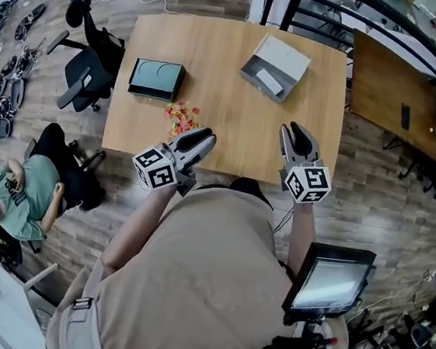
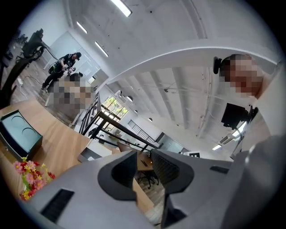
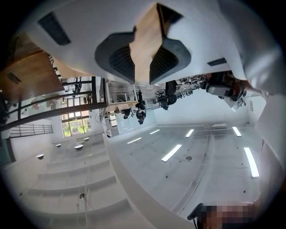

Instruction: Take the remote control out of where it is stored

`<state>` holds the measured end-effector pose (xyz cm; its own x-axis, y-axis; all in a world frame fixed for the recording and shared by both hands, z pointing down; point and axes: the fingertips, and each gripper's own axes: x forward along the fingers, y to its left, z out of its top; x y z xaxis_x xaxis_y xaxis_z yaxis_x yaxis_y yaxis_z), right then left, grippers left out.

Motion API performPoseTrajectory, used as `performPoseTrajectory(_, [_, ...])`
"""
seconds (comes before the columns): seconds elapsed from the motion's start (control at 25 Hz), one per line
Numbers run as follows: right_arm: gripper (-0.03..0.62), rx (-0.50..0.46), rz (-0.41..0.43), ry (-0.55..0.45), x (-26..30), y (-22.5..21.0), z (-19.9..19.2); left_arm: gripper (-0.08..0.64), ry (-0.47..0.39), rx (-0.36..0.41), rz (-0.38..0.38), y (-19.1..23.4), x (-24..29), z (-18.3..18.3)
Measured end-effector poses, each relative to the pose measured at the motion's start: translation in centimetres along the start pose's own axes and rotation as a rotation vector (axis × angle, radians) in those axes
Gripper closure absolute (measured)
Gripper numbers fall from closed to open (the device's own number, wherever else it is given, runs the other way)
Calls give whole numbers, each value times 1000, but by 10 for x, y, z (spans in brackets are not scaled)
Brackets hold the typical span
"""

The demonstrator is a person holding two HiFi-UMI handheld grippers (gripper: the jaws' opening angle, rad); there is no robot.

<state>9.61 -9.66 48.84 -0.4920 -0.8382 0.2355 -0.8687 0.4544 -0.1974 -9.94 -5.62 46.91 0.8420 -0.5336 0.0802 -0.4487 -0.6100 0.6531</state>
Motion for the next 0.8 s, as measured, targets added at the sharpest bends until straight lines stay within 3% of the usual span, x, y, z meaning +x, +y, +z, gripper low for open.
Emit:
performPoseTrajectory(0.44, [502, 12, 79, 13, 42, -74, 5, 469, -20, 9, 130, 10, 56, 7])
performPoseTrajectory(0.8, [502, -29, 128, 122, 72, -123, -21, 469, -47, 0, 196, 20, 93, 6])
